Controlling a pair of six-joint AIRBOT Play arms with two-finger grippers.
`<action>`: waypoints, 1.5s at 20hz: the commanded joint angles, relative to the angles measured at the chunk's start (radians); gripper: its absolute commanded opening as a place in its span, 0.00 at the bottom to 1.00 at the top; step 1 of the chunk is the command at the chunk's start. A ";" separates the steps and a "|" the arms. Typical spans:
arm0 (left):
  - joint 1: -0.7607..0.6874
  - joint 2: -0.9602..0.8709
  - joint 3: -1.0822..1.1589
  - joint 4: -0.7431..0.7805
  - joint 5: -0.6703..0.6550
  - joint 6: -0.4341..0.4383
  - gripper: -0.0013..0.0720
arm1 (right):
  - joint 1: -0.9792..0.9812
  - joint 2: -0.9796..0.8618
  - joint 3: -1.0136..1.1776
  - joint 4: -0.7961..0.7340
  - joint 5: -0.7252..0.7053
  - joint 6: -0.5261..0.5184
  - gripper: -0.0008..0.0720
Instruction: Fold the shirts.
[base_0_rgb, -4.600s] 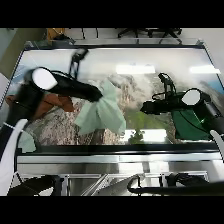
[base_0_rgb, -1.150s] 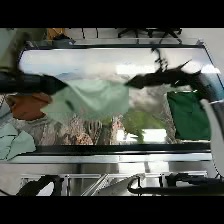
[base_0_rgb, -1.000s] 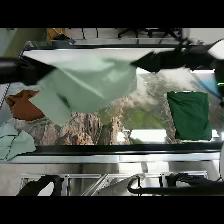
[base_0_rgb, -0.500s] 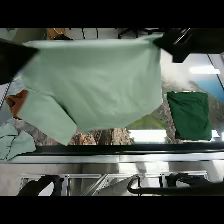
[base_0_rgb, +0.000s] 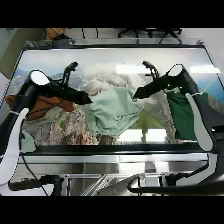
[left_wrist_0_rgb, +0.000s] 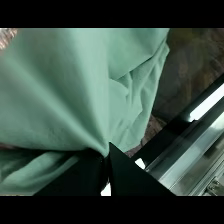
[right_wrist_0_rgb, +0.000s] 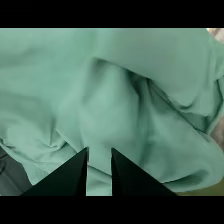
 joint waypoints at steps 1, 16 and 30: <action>0.056 -0.140 0.081 -0.002 -0.052 0.003 0.97 | -0.006 -0.035 -0.024 0.004 -0.013 0.015 0.46; 0.373 -0.159 -0.042 0.128 0.352 -0.013 0.04 | -0.035 0.235 -0.233 0.036 0.053 0.092 0.52; 0.603 -0.298 0.166 0.731 0.251 -0.268 0.04 | -0.012 0.235 -0.233 0.087 -0.002 0.071 0.22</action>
